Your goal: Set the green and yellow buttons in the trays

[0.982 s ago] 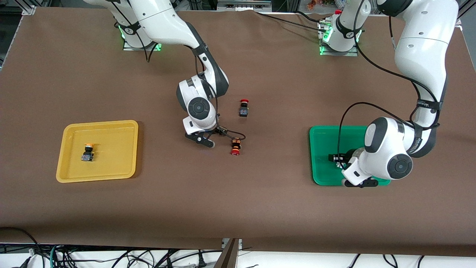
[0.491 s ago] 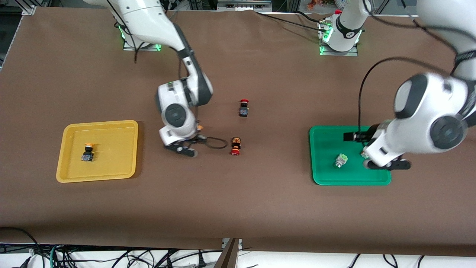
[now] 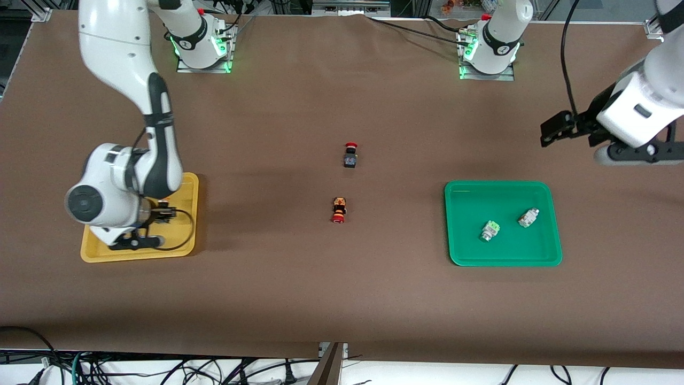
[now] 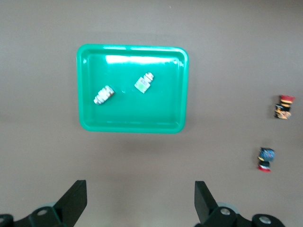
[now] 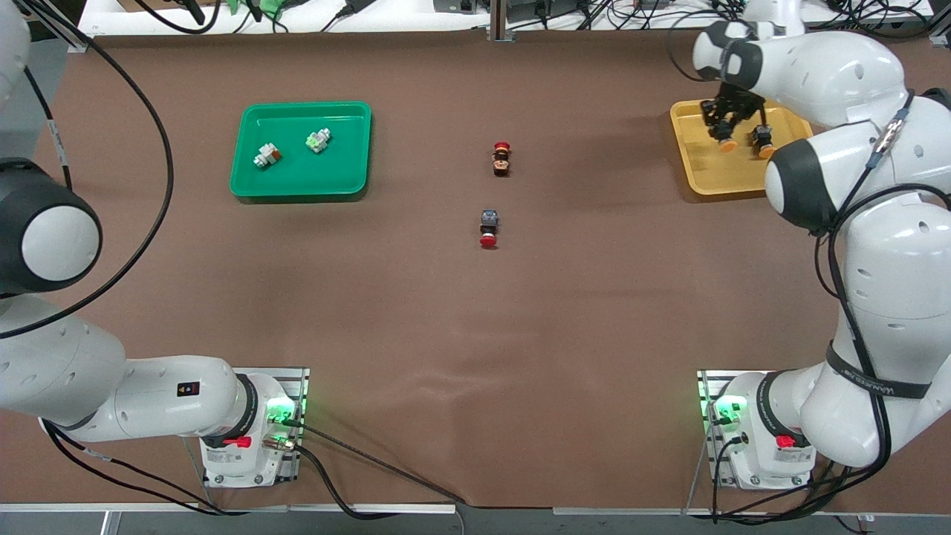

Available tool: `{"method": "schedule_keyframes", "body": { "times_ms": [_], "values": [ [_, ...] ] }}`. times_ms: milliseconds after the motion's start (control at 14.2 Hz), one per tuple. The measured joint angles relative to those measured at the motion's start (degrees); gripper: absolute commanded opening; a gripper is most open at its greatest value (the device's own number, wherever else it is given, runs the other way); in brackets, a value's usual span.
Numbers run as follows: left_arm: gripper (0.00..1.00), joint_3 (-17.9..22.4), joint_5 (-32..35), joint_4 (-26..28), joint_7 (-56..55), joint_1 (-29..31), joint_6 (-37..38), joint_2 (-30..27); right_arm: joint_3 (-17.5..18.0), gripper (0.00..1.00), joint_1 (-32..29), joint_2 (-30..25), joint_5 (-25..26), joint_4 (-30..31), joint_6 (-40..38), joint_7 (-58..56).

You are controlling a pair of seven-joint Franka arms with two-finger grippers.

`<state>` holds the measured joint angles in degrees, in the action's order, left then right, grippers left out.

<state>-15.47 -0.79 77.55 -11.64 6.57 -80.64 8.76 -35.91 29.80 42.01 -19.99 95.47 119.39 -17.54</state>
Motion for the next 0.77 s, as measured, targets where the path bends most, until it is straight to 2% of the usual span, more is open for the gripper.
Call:
{"method": "schedule_keyframes", "body": {
  "times_ms": [140,281,491,632,772],
  "values": [
    [1.00,0.6,-1.1,2.1,3.2,2.2,-0.3,-0.7,0.9,1.00,-1.0,0.2,-2.2,-0.6,0.0,-1.0],
    [1.00,3.9,-1.3,5.7,5.4,2.3,-1.8,-2.0,1.3,1.00,0.1,-0.4,-3.0,-3.7,-3.0,-0.9],
    [1.00,9.8,-1.3,11.0,5.9,-2.3,-3.3,-5.7,-0.4,1.00,0.3,-2.6,-3.1,-11.6,-15.2,-0.6],
    [1.00,10.2,-1.3,11.9,5.9,-3.3,-3.6,-6.9,-2.7,1.00,0.0,-3.7,-3.1,-16.3,-22.7,-0.6],
    [1.00,10.2,-1.3,12.0,5.9,-3.7,-3.6,-7.2,-3.3,1.00,-0.5,-5.3,-3.0,-19.3,-26.2,-0.3]
  ]
}}
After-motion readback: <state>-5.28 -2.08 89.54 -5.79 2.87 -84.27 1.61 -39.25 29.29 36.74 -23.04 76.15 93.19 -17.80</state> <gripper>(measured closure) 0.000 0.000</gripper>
